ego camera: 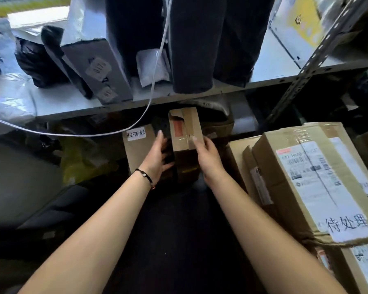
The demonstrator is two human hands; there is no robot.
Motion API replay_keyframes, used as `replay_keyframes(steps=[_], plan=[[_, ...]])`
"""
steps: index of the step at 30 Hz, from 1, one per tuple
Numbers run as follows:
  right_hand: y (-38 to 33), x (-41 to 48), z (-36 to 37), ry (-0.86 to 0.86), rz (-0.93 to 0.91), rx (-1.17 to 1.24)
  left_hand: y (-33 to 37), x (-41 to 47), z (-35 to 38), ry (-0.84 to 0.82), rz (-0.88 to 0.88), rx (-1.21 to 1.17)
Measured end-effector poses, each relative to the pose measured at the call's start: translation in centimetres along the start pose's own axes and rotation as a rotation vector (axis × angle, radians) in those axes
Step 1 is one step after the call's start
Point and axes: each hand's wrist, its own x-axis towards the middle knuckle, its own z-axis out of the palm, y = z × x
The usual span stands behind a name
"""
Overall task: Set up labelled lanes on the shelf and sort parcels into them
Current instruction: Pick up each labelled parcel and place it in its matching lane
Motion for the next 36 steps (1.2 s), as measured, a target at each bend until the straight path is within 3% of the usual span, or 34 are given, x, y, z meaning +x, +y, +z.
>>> replay_keyframes(steps=[8,15,18,20,23,26,33,36], plan=[[1.3,-2.7,0.9,-0.025,-0.214,-0.078,-0.3,-1.1,0.2,0.01,0.05,0.08],[2.6,-7.7,-0.8,-0.067,-0.148,0.202,-0.2,-4.9,1.3,0.214,0.499,0.346],[3.4,-10.1,-1.8,-0.076,-0.135,0.253,-1.7,-7.7,1.2,0.259,0.539,0.299],[3.7,-12.1,-2.5,-0.085,-0.144,0.26,-2.8,-9.8,0.5,0.199,0.441,0.177],[3.5,-15.5,-3.3,-0.085,-0.156,0.285,-4.1,-12.0,-0.9,-0.024,0.264,-0.095],[4.1,-19.7,-3.4,-0.068,-0.164,0.333,-4.7,-16.1,-1.8,-0.205,0.216,-0.113],[5.1,-28.3,-2.7,0.086,-0.349,0.276,-5.3,-23.1,-2.4,-0.382,0.223,-0.101],[5.7,-31.5,-2.7,0.065,-0.432,0.172,-6.0,-25.4,-2.4,-0.406,0.197,-0.185]])
